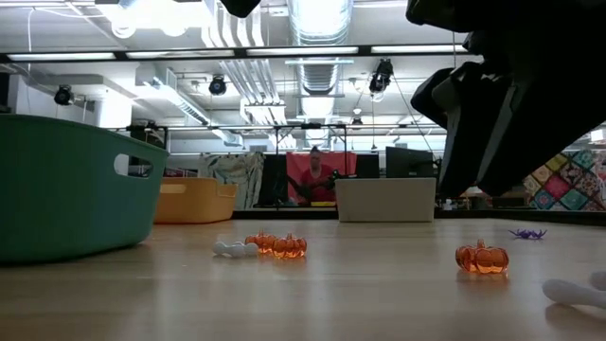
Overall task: Sort Halloween decoration
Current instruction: Put the orange pumpkin toy into the gray bin
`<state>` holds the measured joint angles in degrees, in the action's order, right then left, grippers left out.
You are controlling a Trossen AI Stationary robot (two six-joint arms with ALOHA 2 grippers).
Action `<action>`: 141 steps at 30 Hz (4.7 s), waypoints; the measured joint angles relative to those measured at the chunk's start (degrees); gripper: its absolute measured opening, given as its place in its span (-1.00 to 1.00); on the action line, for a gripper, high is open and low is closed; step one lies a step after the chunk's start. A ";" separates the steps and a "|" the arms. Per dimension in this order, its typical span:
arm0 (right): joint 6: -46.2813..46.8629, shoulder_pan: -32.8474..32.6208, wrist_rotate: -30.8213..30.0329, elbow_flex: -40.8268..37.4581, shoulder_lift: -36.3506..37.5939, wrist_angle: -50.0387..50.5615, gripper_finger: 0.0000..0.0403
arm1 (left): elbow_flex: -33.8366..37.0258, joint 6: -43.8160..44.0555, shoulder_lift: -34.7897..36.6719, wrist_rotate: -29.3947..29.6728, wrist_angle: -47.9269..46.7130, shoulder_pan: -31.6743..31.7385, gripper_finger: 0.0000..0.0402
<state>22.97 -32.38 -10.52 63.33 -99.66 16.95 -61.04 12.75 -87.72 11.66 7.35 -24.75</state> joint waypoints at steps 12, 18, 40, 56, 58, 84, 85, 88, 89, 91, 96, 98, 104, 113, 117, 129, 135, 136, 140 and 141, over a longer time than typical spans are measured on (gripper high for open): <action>-3.21 0.13 -2.10 0.24 0.00 -0.18 -0.49 | 0.00 0.00 -0.02 0.00 0.30 0.07 -0.57; -0.14 0.59 0.65 0.22 0.00 -0.33 -0.60 | 0.00 -0.02 -0.04 0.48 0.44 0.11 -0.57; -1.36 0.26 0.48 0.07 -5.39 -1.01 0.23 | 0.00 -0.22 -0.04 2.87 0.33 0.11 -0.57; -0.46 0.41 0.46 0.13 -5.79 -1.07 -0.27 | 0.00 -0.22 -0.04 2.90 0.33 0.11 -0.57; -0.44 0.41 0.46 0.13 -5.79 -1.07 -0.35 | 0.00 -0.22 -0.04 2.91 0.33 0.11 -0.57; -3.54 4.63 0.48 2.90 -1.99 3.31 -0.72 | -0.07 -5.01 5.13 3.00 -2.16 0.11 -0.57; -3.96 5.08 0.48 2.98 -1.83 3.53 -0.73 | -0.07 -5.03 5.34 3.04 -2.45 0.11 -0.57; -5.68 6.52 0.48 3.04 -1.70 4.59 -0.74 | -0.07 -5.65 5.94 3.06 -4.30 0.11 -0.57; -6.17 7.08 0.49 3.03 -1.52 5.24 -0.74 | -0.07 -5.88 6.13 3.59 -4.74 0.11 -0.57; -7.51 8.38 0.52 3.02 -0.73 6.42 -0.74 | -0.07 -6.43 6.44 5.17 -6.29 0.11 -0.57; -11.52 13.57 0.45 3.02 3.94 12.80 -0.74 | -0.07 -8.82 8.02 8.64 -11.20 1.08 -0.58; -13.90 16.58 0.46 3.02 6.21 14.71 -0.74 | -0.07 -10.37 9.00 8.79 -12.26 2.21 -0.59; -21.46 28.88 0.43 3.35 13.51 18.42 -0.74 | -0.07 -16.67 11.92 7.24 -15.59 7.51 -0.63; -30.66 52.45 0.67 7.97 16.28 19.25 -0.74 | -0.07 -24.16 13.47 2.35 -16.50 16.47 -0.63; -29.79 62.39 4.88 10.01 13.63 19.27 -0.74 | -0.07 -24.26 12.90 2.32 -16.48 18.61 -0.63; -19.94 78.31 13.73 11.17 -0.09 20.51 -0.74 | -0.04 -21.17 12.74 2.32 -17.96 19.15 -0.63; -19.96 79.19 13.96 11.17 -3.61 21.93 -0.74 | 0.00 -19.84 12.74 2.32 -18.12 19.15 -0.63; -19.98 79.19 13.92 11.17 -3.80 21.91 -0.74 | 0.00 -19.76 12.74 2.34 -18.12 19.15 -0.63; -20.59 79.19 13.57 11.17 -3.96 21.77 -0.74 | 0.00 -19.76 12.72 2.64 -18.10 19.15 -0.63; -20.59 79.19 13.57 11.17 -3.98 21.77 -0.73 | 0.00 -19.76 12.72 2.70 -18.10 19.15 -0.63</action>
<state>2.37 46.81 3.05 74.50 -103.63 38.72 -61.04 -7.01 -75.00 14.36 -10.74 -5.61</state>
